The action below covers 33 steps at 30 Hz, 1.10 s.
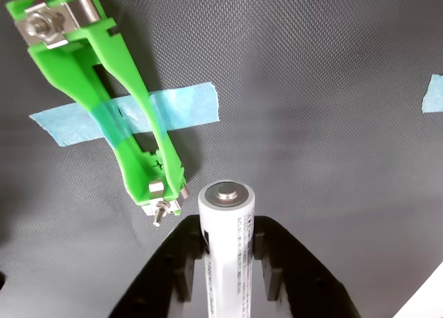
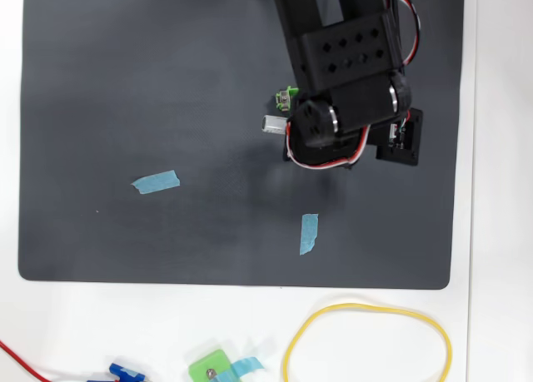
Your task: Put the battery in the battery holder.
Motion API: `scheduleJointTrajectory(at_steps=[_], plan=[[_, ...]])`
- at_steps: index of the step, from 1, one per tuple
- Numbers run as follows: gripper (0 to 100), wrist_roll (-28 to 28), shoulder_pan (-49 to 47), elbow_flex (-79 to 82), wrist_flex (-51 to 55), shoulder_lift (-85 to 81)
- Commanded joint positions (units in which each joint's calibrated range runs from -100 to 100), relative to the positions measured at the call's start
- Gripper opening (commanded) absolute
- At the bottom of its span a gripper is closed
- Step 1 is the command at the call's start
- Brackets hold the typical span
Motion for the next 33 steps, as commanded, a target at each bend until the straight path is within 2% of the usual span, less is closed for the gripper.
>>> scheduleJointTrajectory(at_steps=[1,24,33], plan=[[0,0.18,-3.24,-0.89,3.05,-3.77],[0,-2.69,-6.77,10.74,3.32,-19.97],[0,-3.89,-9.57,14.26,-3.68,-19.20]])
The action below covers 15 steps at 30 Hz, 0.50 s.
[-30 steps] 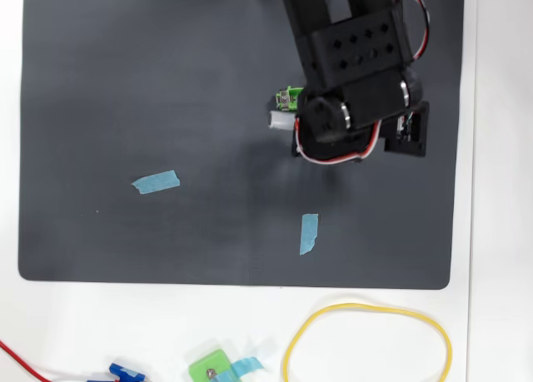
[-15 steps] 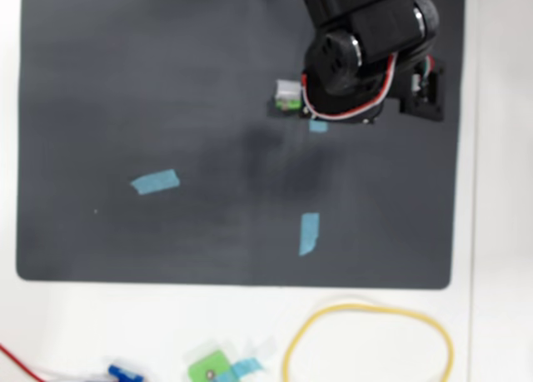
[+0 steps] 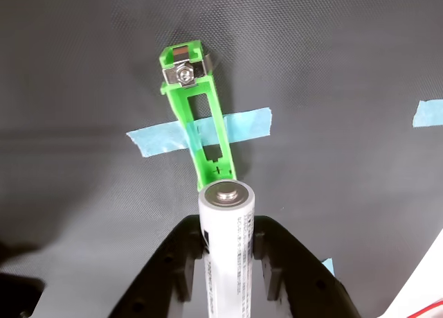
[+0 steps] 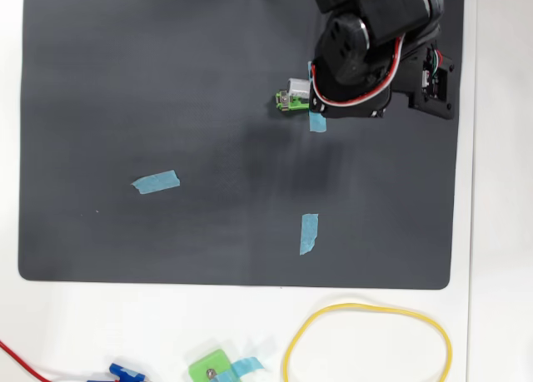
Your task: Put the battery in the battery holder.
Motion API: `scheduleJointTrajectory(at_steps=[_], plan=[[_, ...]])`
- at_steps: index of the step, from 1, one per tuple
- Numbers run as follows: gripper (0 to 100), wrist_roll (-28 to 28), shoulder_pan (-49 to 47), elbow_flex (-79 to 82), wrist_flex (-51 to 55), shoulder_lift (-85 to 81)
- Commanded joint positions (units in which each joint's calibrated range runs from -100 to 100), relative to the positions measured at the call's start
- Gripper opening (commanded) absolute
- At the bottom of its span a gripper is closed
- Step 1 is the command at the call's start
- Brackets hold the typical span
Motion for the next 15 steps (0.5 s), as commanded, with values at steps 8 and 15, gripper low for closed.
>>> scheduleJointTrajectory(at_steps=[8,15], plan=[[0,-0.31,-3.69,0.02,-2.04,-1.46],[0,-0.36,-8.47,0.02,-2.13,-1.38]])
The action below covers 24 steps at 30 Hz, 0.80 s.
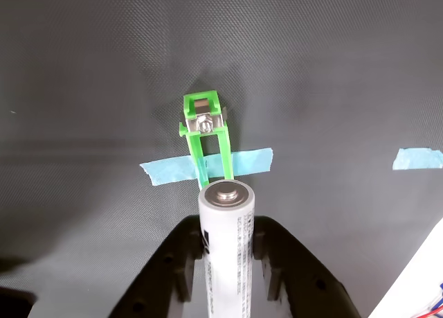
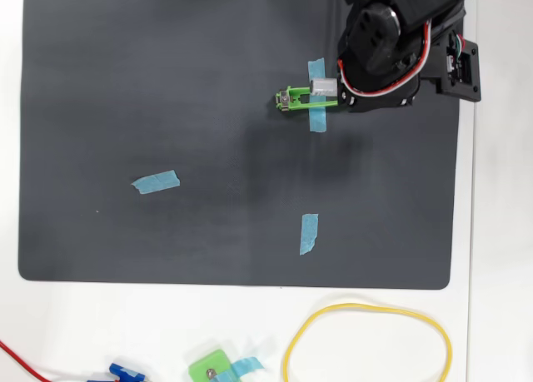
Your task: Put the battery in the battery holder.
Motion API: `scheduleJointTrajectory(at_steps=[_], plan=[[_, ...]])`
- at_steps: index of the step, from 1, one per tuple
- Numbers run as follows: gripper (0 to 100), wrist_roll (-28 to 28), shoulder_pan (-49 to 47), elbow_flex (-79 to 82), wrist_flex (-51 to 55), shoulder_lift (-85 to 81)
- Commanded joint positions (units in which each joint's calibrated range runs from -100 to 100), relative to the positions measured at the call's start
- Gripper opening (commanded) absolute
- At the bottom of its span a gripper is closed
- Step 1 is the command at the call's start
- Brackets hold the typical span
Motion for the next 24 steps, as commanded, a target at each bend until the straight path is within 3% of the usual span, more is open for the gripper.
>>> scheduleJointTrajectory(at_steps=[1,24], plan=[[0,-0.21,-0.74,-0.16,-0.67,-1.38],[0,0.26,-0.84,-0.34,-3.81,3.91]])
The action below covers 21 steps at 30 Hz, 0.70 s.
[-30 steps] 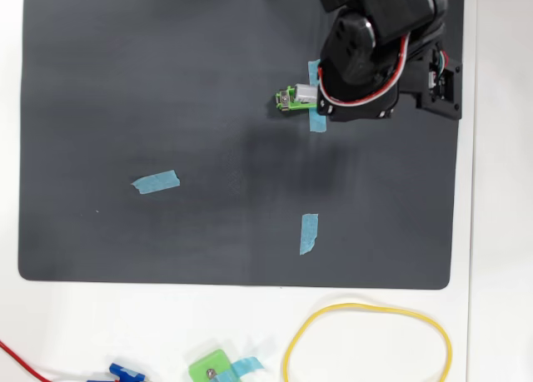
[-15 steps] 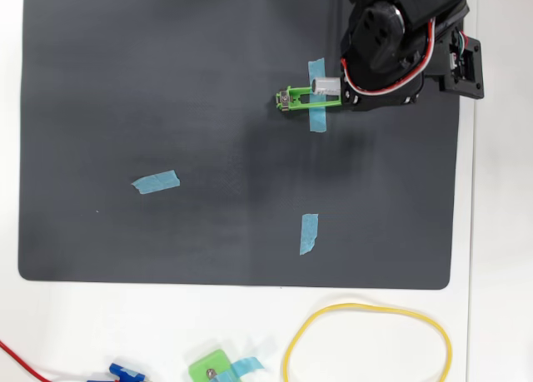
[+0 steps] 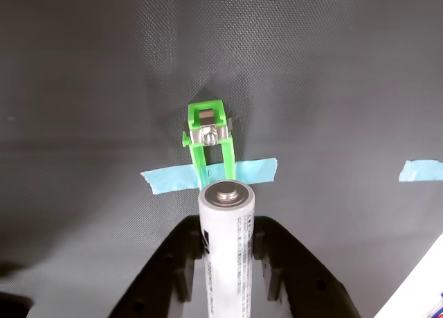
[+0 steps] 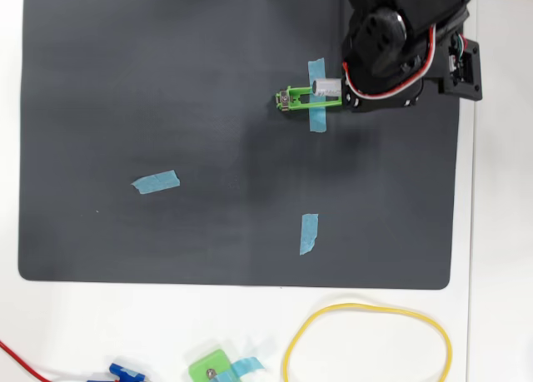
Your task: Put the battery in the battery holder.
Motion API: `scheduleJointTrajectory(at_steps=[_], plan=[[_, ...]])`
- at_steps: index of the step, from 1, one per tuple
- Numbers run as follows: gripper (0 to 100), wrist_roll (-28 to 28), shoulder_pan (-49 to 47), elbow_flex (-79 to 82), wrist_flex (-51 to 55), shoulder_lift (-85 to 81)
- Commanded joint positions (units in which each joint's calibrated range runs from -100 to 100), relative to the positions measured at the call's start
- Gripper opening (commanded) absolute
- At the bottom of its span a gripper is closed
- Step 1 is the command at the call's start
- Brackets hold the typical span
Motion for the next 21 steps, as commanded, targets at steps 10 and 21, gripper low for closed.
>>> scheduleJointTrajectory(at_steps=[10,21], plan=[[0,0.31,2.74,-0.69,-2.18,2.56],[0,0.16,3.15,-0.25,-2.18,3.07]])
